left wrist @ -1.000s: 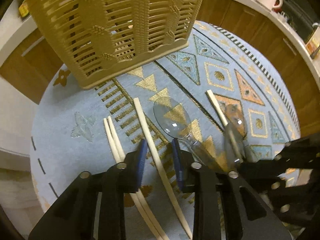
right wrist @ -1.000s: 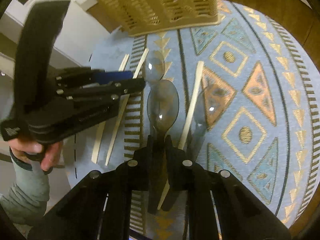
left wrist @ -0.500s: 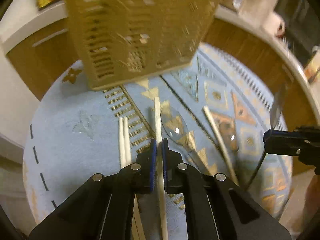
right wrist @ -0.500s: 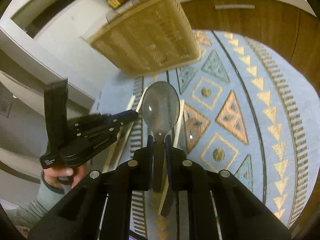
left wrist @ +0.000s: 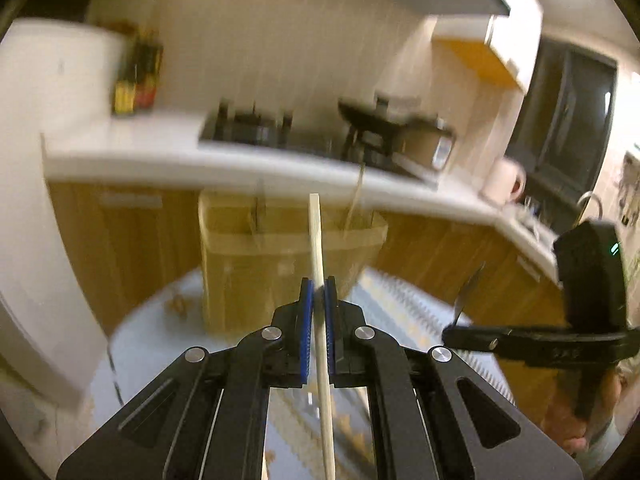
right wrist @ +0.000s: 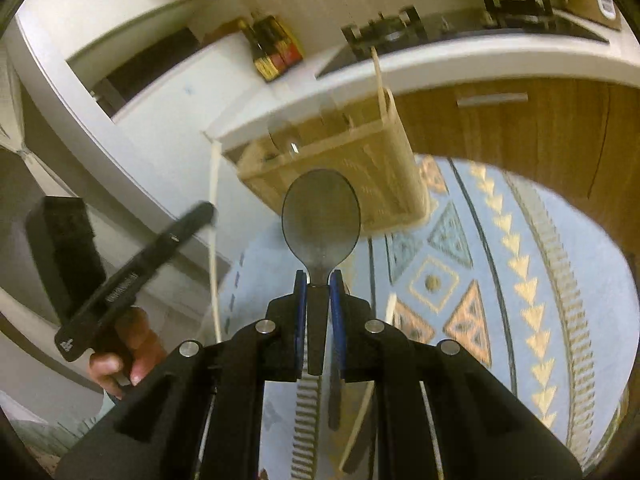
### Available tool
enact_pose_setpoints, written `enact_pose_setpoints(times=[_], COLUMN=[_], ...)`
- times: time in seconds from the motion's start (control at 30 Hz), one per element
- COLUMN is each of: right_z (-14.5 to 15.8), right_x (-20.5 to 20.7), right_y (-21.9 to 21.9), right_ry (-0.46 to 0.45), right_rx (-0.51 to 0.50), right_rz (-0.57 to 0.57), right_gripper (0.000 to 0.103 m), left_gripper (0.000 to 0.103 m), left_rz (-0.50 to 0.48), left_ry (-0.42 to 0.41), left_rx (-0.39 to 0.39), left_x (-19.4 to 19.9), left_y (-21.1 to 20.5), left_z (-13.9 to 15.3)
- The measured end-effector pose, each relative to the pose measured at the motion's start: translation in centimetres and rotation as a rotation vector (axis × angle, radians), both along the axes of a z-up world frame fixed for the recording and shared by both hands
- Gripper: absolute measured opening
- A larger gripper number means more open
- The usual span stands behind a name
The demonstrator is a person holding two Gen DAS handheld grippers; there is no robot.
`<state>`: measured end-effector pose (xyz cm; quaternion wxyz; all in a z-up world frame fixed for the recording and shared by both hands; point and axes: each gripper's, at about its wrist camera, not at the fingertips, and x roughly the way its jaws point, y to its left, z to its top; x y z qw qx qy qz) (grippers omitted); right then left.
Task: Organize utensils
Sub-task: 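Carry the chopstick and clear spoon up and release them into the basket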
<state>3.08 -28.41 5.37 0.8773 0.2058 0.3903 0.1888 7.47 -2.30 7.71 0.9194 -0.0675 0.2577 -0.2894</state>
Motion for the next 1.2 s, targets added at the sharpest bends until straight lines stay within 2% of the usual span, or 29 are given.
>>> enact_pose_setpoints(times=[0.13,0.23,0.4,0.5,0.63,0.73,0.93,1.0,1.2], right_z=[2.9,4.9,7.8,9.7,11.2,11.1,9.0,8.4,6.8], right_x=[1.3,2.4,4.0,5.0,6.2,7.1,8.7,9.4,11.2], right_y=[-0.4,-0.8,-1.7,-1.6,-1.3,-1.0,0.8,1.3,1.4], right_ry=[-0.072,-0.121,-0.185,-0.235,-0.297,-0.34,-0.421,-0.419,-0.378], right_rx=[-0.005,-0.02,-0.047,-0.137,-0.257,-0.315,-0.4,-0.43,-0.391], right_rz=[-0.025,-0.049,-0.092,-0.143,-0.215,-0.255,-0.291,-0.296,-0.262], right_gripper=[0.01,0.01,0.01,0.01,0.01,0.01,0.01,0.01,0.01], left_gripper=[0.003,0.003,0.003,0.003,0.003,0.003,0.003,0.003,0.004], left_rz=[0.041,0.083,0.145,0.181,0.216,0.208,0.234,0.26,0.297], left_ry=[-0.145,-0.236,-0.319,-0.351,-0.39,-0.398,-0.385,-0.396,-0.4], left_rx=[-0.088,-0.123,-0.179,-0.205,-0.201,-0.189,-0.18,-0.162,-0.102], left_x=[0.4,1.2,3.4,4.9,6.4,7.4,9.5,9.9,11.2], left_y=[1.0,0.9,1.0,0.9,0.1,-0.3,-0.4,-0.5,-1.0], left_z=[4.8,6.8,8.0,8.0,7.4,6.5,4.5,4.0,2.8])
